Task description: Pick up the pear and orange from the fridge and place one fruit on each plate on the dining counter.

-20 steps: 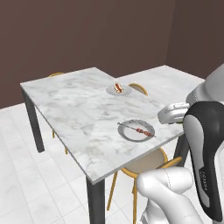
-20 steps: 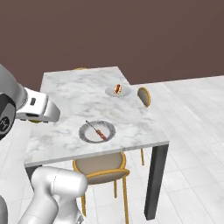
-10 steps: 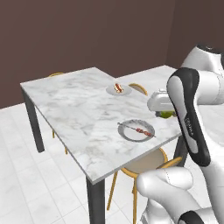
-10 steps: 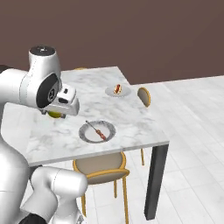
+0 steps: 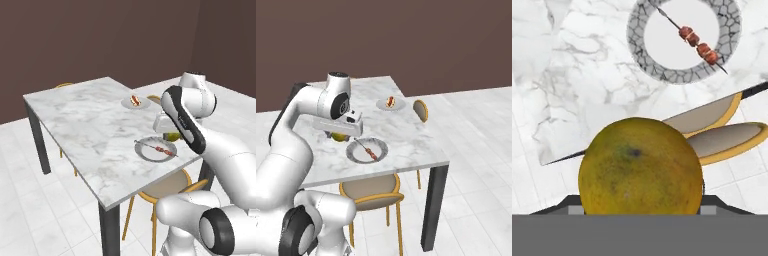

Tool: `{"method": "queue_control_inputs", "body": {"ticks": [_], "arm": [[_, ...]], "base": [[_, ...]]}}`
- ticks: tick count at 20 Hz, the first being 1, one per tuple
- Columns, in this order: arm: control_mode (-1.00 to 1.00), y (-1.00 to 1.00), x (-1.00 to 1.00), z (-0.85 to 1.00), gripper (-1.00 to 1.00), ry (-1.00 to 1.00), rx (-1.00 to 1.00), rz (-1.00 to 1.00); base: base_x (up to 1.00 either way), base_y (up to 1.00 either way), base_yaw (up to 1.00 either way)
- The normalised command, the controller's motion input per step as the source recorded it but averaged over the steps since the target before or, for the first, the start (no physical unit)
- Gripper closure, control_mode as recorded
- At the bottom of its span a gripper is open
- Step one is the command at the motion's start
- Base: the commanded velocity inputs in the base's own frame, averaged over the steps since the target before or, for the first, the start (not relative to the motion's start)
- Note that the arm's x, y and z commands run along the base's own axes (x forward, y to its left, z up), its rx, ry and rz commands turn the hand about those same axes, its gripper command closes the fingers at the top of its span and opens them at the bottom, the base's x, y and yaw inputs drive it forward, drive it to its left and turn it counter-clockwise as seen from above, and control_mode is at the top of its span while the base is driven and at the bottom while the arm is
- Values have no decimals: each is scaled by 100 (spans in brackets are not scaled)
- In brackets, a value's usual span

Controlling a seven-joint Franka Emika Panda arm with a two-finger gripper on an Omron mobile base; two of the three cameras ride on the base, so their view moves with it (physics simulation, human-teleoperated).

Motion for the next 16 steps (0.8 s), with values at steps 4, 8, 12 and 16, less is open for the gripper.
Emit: {"method": "queue_control_inputs", "body": {"ticks": [4, 8, 12, 16], "arm": [[-100, 0, 69, -71, 100, -6, -12, -7], [-100, 0, 20, -48, 100, -12, -5, -20], [-100, 0, 21, -49, 100, -11, -1, -24], [-100, 1, 57, -43, 100, -4, 0, -25]], "base": [[0, 0, 0], [0, 0, 0], [0, 0, 0], [0, 0, 0]]}}
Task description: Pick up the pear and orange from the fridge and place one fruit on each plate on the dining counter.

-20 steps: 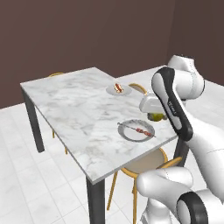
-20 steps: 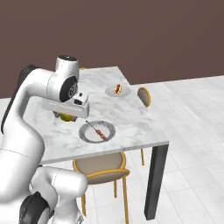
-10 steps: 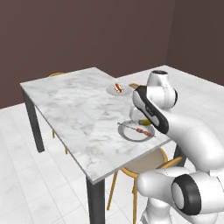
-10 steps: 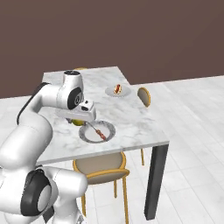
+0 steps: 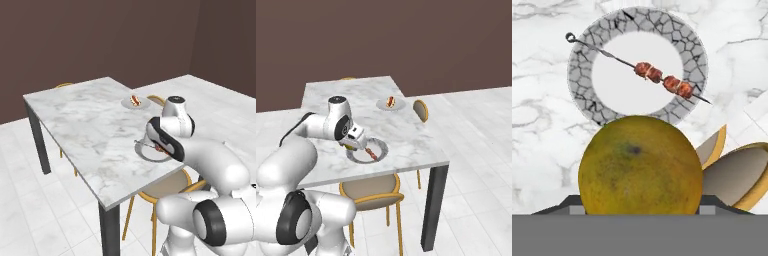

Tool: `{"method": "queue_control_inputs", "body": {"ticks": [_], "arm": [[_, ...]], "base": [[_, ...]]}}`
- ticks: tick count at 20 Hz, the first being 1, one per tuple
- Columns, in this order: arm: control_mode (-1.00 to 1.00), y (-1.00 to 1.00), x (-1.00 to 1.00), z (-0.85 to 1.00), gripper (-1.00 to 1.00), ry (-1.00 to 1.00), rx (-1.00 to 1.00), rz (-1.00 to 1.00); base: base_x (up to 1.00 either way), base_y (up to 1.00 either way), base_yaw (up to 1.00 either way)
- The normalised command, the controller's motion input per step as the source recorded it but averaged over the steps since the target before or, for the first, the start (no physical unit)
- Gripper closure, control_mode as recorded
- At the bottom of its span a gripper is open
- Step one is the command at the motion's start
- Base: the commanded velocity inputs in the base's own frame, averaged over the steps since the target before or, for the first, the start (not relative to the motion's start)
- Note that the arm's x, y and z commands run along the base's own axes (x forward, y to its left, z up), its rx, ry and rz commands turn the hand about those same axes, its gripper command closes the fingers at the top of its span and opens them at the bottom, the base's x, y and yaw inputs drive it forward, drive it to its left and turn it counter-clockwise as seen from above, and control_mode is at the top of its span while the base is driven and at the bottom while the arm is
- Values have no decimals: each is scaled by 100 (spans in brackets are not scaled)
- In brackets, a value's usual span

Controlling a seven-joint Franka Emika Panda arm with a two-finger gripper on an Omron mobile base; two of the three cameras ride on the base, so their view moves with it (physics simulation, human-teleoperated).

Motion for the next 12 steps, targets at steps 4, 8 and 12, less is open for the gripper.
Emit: {"method": "queue_control_inputs", "body": {"ticks": [4, 8, 12], "arm": [[-100, 12, 92, -14, 100, 1, 0, -25], [-100, 4, 67, 0, 100, 11, 0, -17], [-100, 0, 14, -2, 100, 7, 0, -5]], "base": [[0, 0, 0], [0, 0, 0], [0, 0, 0]]}}
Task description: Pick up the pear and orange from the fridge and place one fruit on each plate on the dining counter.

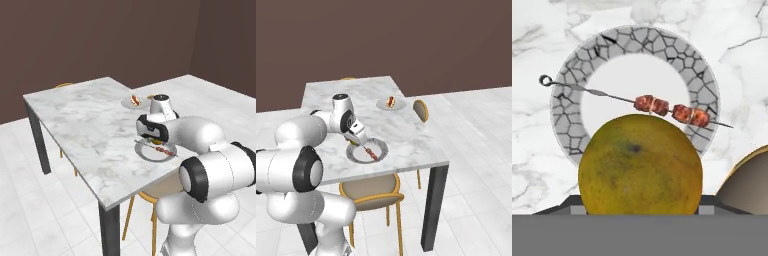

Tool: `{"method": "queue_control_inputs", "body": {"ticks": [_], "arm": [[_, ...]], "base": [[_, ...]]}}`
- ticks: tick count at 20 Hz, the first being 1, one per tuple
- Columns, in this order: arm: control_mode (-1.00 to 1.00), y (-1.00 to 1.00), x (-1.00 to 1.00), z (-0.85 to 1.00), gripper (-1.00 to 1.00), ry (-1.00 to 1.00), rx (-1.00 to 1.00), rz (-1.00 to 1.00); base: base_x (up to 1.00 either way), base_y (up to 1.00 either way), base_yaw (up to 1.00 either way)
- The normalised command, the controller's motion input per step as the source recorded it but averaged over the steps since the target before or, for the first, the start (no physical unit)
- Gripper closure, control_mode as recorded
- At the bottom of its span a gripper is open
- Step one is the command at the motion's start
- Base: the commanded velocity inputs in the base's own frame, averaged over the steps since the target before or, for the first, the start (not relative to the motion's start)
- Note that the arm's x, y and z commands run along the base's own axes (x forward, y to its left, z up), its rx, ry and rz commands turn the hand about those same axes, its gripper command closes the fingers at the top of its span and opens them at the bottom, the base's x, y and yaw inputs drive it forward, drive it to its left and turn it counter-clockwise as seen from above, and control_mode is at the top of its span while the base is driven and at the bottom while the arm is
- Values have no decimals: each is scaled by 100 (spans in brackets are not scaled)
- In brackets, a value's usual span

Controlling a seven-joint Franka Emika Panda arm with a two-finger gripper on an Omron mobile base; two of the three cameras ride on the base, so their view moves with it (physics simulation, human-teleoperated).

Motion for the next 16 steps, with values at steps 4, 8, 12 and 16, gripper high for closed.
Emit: {"method": "queue_control_inputs", "body": {"ticks": [4, 8, 12, 16], "arm": [[-100, 0, 3, -26, 100, 9, 0, -2], [-100, 0, 0, -43, 100, 9, 0, 0], [-100, 0, 0, -49, 100, 5, 0, 0], [-100, 0, 9, -31, 100, 0, 0, 0]], "base": [[0, 0, 0], [0, 0, 0], [0, 0, 0], [0, 0, 0]]}}
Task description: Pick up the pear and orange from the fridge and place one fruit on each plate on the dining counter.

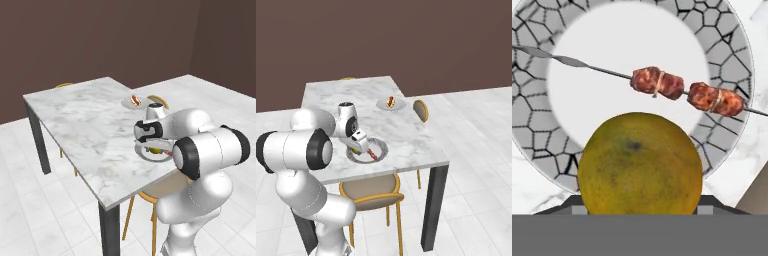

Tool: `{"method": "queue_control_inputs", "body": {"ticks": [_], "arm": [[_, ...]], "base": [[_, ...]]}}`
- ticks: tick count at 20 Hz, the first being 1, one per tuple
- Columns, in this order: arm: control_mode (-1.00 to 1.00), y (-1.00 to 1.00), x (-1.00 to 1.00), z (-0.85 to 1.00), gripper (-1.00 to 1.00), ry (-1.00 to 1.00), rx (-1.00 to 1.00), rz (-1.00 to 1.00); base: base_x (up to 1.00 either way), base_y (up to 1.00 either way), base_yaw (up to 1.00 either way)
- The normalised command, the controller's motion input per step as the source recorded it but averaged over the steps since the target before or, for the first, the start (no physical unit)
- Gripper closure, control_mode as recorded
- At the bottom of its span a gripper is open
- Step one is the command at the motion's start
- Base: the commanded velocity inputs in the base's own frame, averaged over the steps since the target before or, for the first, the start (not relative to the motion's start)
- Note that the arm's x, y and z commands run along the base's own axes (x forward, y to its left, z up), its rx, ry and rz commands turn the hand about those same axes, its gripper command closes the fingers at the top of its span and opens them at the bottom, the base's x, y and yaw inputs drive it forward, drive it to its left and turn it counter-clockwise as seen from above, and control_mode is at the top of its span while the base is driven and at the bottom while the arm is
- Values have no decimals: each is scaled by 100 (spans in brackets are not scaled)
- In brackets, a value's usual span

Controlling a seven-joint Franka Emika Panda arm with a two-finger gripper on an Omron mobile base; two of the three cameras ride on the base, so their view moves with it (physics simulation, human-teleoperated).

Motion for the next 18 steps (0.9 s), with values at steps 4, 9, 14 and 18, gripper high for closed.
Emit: {"method": "queue_control_inputs", "body": {"ticks": [4, 9, 14, 18], "arm": [[-100, 0, 27, -14, 100, 0, 0, 0], [-100, 0, 43, -15, 100, 0, 0, 0], [-100, 0, 24, -17, 100, 0, 0, 0], [-100, 0, 0, -6, 100, 0, 0, 0]], "base": [[0, 0, 0], [0, 0, 0], [0, 0, 0], [0, 0, 0]]}}
